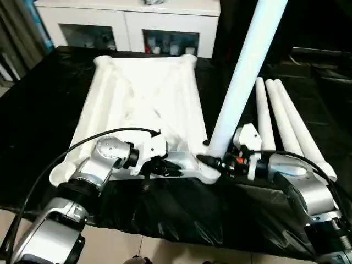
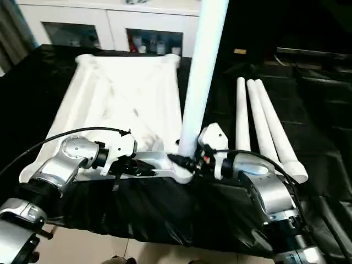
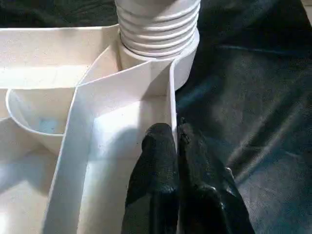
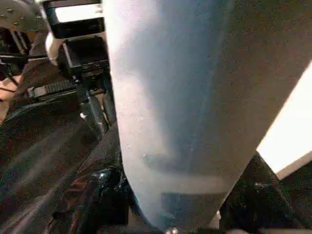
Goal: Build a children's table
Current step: Insert table leg to table base
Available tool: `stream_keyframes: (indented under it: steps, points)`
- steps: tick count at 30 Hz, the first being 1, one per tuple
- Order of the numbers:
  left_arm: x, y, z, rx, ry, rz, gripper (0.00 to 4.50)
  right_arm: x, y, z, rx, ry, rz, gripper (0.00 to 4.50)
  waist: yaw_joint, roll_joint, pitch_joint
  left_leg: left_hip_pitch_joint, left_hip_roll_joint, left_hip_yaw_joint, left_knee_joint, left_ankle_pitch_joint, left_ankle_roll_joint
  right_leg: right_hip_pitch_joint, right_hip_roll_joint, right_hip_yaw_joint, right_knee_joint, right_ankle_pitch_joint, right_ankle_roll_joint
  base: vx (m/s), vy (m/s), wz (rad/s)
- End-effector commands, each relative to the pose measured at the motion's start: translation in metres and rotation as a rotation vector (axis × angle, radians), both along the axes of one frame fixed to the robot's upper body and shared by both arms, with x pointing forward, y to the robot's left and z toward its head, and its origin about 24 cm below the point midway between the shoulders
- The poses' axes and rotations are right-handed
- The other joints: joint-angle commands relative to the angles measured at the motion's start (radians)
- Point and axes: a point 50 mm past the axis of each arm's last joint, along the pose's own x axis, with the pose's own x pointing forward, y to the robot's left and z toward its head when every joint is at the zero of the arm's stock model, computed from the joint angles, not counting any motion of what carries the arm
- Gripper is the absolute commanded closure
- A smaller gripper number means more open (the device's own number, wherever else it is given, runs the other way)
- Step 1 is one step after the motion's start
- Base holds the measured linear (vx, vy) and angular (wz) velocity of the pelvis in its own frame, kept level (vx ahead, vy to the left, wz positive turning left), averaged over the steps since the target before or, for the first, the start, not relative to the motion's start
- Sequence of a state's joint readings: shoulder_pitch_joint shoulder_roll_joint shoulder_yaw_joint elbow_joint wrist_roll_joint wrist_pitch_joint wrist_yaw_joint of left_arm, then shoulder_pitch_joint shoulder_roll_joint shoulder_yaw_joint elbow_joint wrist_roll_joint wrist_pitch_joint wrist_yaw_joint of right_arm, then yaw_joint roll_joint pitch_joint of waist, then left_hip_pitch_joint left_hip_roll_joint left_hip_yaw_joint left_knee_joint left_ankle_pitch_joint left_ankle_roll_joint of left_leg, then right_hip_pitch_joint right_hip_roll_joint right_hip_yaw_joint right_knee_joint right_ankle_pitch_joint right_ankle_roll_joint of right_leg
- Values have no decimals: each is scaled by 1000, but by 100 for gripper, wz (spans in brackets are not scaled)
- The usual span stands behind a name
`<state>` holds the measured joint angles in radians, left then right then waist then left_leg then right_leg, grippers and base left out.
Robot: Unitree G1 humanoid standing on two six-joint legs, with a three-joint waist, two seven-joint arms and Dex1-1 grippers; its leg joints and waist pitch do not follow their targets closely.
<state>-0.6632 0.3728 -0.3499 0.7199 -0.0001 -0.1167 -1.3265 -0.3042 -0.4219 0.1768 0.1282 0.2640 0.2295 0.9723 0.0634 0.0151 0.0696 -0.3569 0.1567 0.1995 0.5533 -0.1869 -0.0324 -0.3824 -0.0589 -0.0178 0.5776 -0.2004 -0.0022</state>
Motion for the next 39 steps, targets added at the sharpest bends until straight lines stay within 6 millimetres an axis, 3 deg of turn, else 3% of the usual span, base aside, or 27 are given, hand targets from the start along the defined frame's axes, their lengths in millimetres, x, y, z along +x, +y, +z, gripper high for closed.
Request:
stream_keyframes:
  steps: [1,7,9,11,14,17,18,22,26,28,30,34,39]
  points:
    - [-2,2,-4,67,19,-41,450,-23,-3,-47,-104,223,44,260,0,2,-39,14,86,-32,-69,-262,28,25,-91,44,-64,-176,-268,0,0,0]
    - [7,-1,-2,60,-14,48,450,-13,-6,-49,-96,198,-69,260,-1,4,-36,14,85,-32,-69,-266,25,22,-92,44,-66,-179,-272,0,0,0]
    - [12,-3,-1,54,-33,121,450,-3,-9,-50,-93,161,-179,260,-4,3,-31,16,84,-35,-73,-318,8,19,-95,46,-75,-273,-259,0,0,0]
    - [16,-7,0,42,-54,186,450,6,-11,-50,-94,137,-274,261,-12,1,-24,22,82,-45,-78,-391,-23,11,-99,46,-88,-451,-214,0,0,0]
    - [23,-22,4,-18,-67,333,450,23,-10,-50,-84,107,-455,261,-20,0,-24,19,82,-53,-83,-420,-40,8,-99,45,-92,-511,-176,0,0,0]
    - [25,-28,5,-29,-81,398,450,28,-7,-52,-78,110,-524,261,-27,-2,-26,19,81,-50,-81,-408,-34,4,-96,49,-93,-471,-180,0,0,0]
    - [25,-32,5,-41,-85,436,450,30,-7,-53,-73,114,-562,261,-29,-7,-26,17,78,-48,-79,-396,-23,6,-93,48,-95,-456,-182,0,0,0]
    - [17,-49,2,-73,-79,455,450,35,-2,-60,-21,179,-675,261,-30,-6,-29,10,79,-43,-76,-337,-4,11,-92,48,-87,-364,-212,0,0,0]
    - [8,-55,-3,-57,-68,407,450,35,7,-62,-7,195,-657,261,-34,-6,-36,4,77,-39,-71,-261,24,22,-86,45,-72,-194,-238,0,0,0]
    - [6,-55,-4,-53,-64,407,450,35,12,-62,-8,199,-650,261,-36,-7,-37,5,77,-37,-69,-249,32,24,-86,44,-69,-163,-253,0,0,0]
    - [6,-54,-4,-46,-68,405,450,35,13,-62,-19,196,-641,261,-38,-6,-34,6,77,-36,-70,-259,33,23,-87,44,-73,-188,-256,0,0,0]
    - [4,-52,-4,-35,-72,392,450,35,17,-62,-27,187,-640,261,-44,-4,-30,10,79,-40,-76,-328,5,16,-88,45,-83,-314,-230,0,0,0]
    - [0,-51,-2,-35,-79,351,450,38,16,-57,14,165,-645,261,-52,-2,-32,9,79,-41,-76,-327,0,16,-86,46,-79,-280,-232,0,0,0]
